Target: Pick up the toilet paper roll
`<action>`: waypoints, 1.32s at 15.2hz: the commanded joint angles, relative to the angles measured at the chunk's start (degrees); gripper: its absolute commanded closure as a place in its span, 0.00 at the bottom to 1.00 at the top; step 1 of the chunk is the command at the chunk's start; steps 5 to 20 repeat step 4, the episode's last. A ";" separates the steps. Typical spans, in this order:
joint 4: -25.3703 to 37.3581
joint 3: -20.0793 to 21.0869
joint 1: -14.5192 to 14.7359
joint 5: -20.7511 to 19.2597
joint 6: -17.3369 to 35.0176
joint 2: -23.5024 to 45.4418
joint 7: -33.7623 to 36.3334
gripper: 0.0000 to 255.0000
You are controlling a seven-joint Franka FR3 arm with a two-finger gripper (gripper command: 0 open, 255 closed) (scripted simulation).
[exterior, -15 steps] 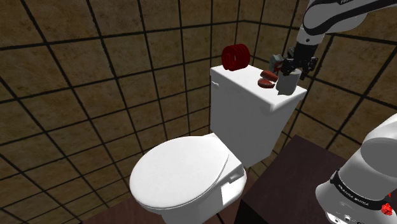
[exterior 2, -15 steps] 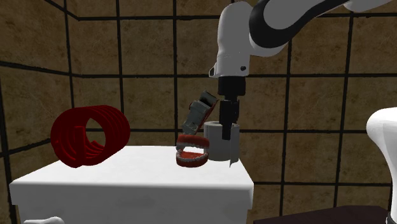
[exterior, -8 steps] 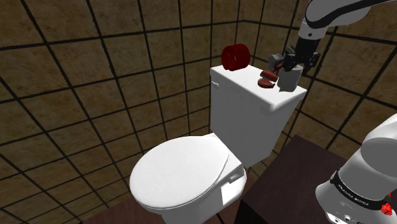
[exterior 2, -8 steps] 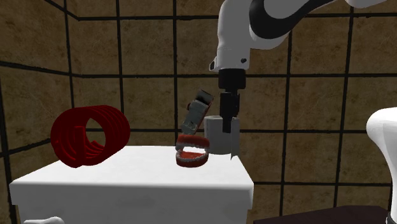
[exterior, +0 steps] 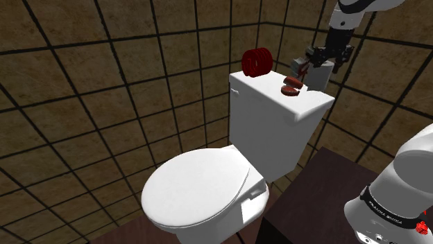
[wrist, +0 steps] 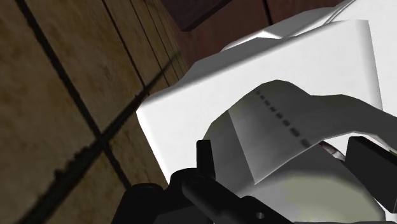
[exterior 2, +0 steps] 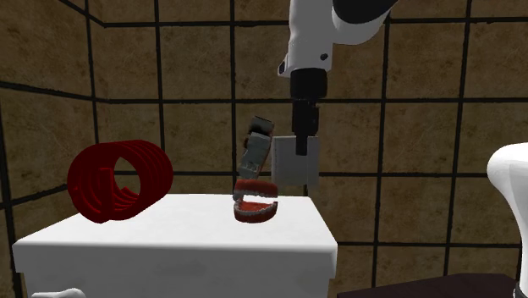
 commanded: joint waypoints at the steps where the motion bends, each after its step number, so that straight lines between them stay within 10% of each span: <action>1: 1.33 0.17 0.01 0.06 -1.60 -0.31 -0.03 1.00; 20: 2.19 0.26 0.05 0.12 -2.49 -0.34 -0.04 1.00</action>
